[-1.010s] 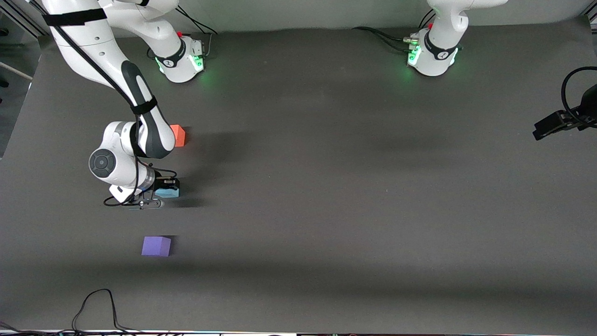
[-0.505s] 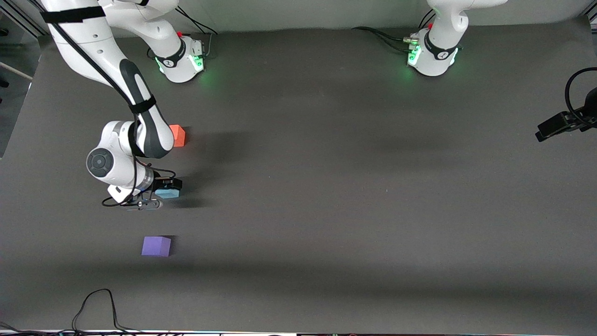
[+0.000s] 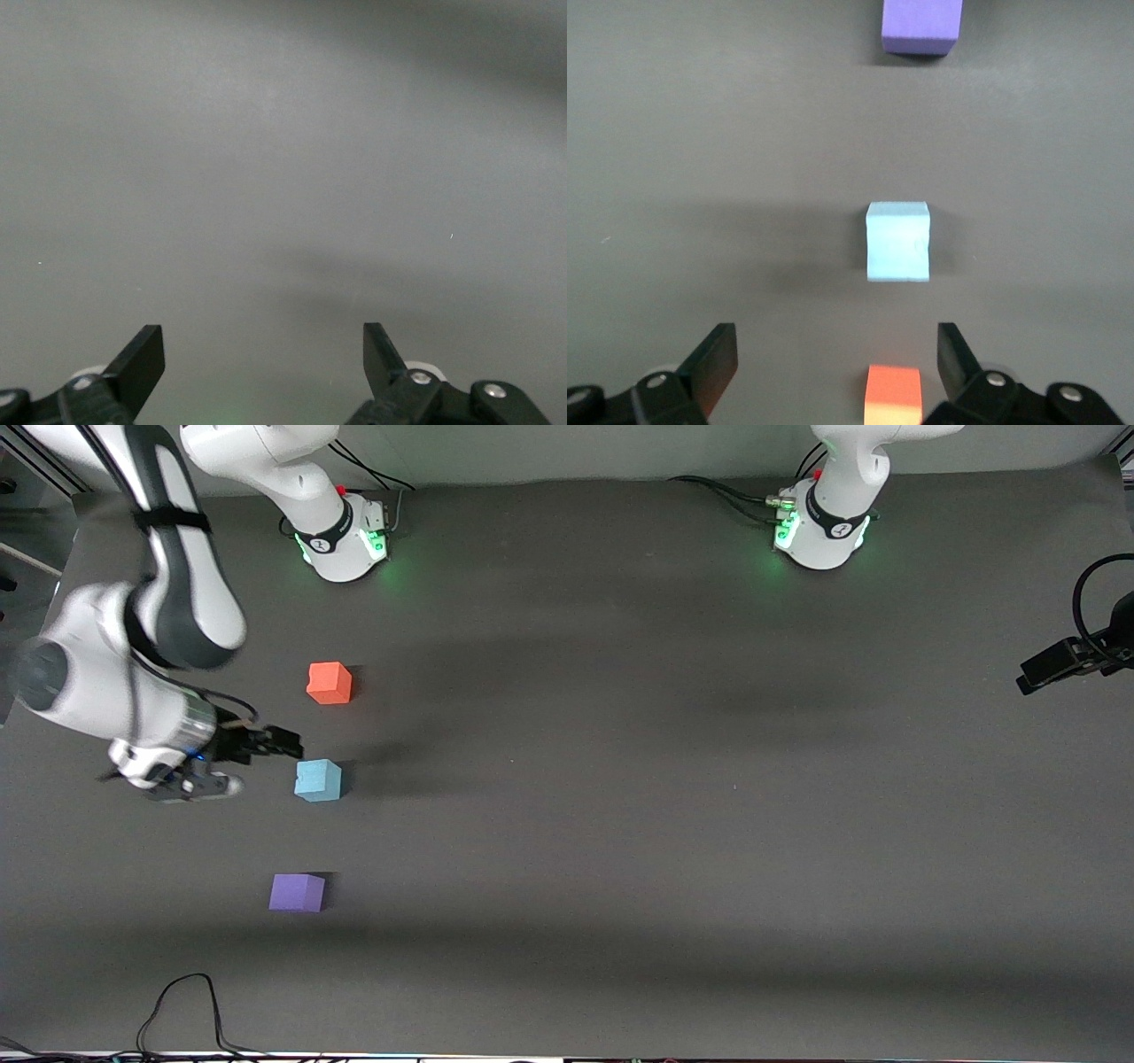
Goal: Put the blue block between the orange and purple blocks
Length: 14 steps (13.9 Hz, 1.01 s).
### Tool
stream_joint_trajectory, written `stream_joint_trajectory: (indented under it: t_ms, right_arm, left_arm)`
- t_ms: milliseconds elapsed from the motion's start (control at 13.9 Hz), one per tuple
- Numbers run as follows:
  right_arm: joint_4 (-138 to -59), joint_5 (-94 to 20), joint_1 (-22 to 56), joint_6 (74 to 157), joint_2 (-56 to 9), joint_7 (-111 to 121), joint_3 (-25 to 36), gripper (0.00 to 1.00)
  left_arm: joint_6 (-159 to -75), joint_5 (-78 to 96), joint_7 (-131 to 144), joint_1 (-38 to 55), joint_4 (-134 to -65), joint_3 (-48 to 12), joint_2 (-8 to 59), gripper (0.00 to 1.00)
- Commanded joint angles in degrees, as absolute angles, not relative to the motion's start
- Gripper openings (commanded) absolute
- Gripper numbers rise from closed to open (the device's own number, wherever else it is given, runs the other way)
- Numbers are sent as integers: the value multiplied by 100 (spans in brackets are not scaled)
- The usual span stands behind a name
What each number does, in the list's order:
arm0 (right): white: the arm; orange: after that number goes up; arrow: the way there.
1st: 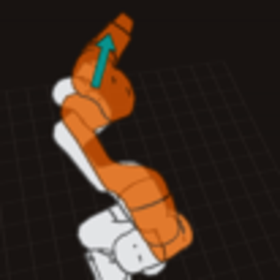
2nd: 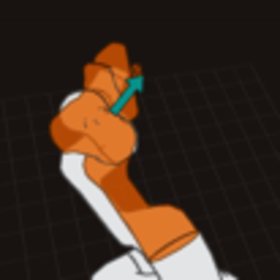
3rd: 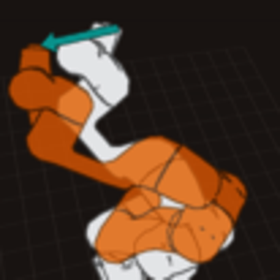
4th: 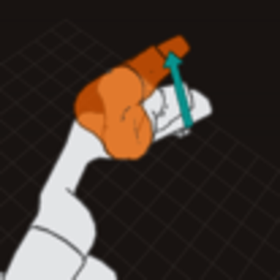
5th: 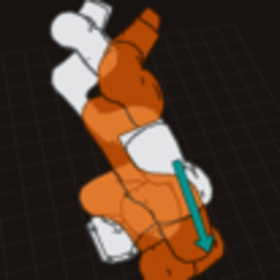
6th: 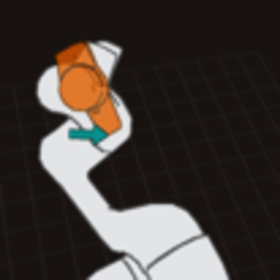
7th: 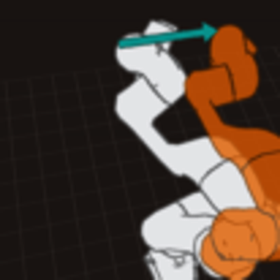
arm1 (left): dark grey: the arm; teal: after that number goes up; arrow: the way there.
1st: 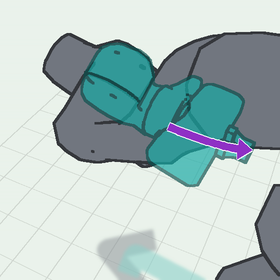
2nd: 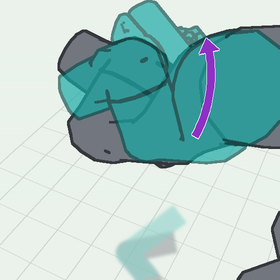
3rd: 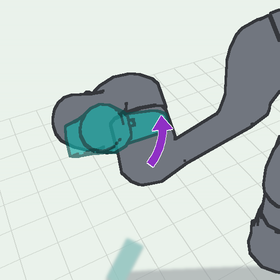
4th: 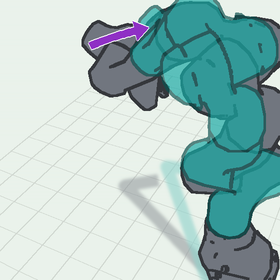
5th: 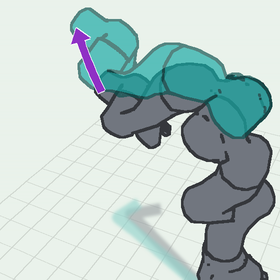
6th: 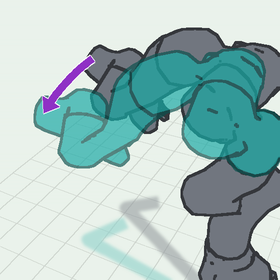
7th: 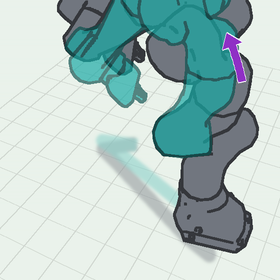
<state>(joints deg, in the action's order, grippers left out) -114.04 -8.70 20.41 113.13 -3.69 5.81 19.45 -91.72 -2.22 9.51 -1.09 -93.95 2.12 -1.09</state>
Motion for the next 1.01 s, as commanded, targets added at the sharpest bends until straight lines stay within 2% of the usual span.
stream_joint_trajectory:
  t_ms: [0, 216, 289, 433, 577, 938]
  right_arm:
    - [-11050, -598, 2118, 10454, 341, 686, 1960, 100]
    - [-10697, -231, 2048, 9845, 659, 633, 1759, 100]
    - [-10679, -124, 1709, 9809, 694, 633, 1462, 100]
    - [-10670, -114, 664, 9695, 826, 633, 409, 100]
    - [-10670, -114, 571, 9598, 1054, 615, 308, 100]
    - [-10679, -105, 518, 9457, 1064, 562, 369, 100]
  left_arm:
    - [-9070, -176, 949, -123, -9308, 202, -132, 100]
    - [-9070, -176, 949, -123, -9308, 202, -132, 100]
    - [-9070, -176, 949, -132, -9308, 202, -132, 100]
    - [-9079, -167, 940, -132, -9308, 202, -132, 100]
    - [-9114, -158, 949, -132, -9308, 202, -123, 100]
    - [-9176, -97, 940, -123, -9308, 202, -106, 100]
